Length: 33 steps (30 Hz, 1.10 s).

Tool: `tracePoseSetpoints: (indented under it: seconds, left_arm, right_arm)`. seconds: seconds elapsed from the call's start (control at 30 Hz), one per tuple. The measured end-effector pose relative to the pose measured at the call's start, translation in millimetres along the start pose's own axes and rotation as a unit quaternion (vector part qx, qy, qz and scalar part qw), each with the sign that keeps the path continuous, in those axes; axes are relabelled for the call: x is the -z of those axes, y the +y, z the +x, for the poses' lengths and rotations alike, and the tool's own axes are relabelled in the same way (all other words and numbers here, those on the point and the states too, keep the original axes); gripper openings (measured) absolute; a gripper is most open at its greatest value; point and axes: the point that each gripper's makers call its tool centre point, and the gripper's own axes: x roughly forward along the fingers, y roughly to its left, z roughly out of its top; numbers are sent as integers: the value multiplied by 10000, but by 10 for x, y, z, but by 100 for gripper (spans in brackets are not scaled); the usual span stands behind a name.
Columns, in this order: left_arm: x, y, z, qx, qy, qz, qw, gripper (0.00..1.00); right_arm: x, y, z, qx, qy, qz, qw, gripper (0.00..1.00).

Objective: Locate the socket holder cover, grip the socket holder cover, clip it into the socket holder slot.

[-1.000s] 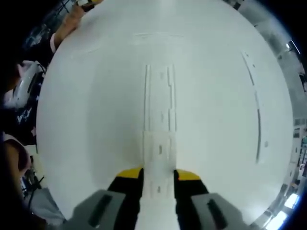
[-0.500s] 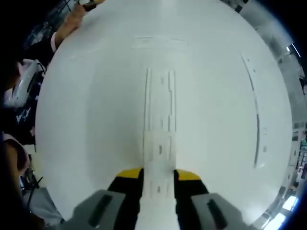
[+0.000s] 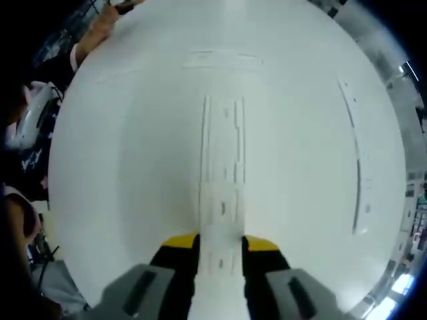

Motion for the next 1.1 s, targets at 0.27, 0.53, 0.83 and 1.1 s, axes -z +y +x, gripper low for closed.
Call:
tracePoseSetpoints:
  seconds: [0.27,0.53,0.83,1.1]
  left_arm:
    - [-9,2,-2,2,-18,5,10000,33]
    - [-8,9,3,2,-6,32,10000,33]
    - [-14,11,1,9,-15,25,10000,33]
    - [-20,17,1,12,-14,31,10000,33]
  right_arm:
    - [-19,25,11,24,25,36,10000,27]
    - [-33,43,23,52,55,179,9998,27]
    - [-40,58,28,68,16,345,9994,27]
    - [-33,23,28,92,40,342,9994,28]
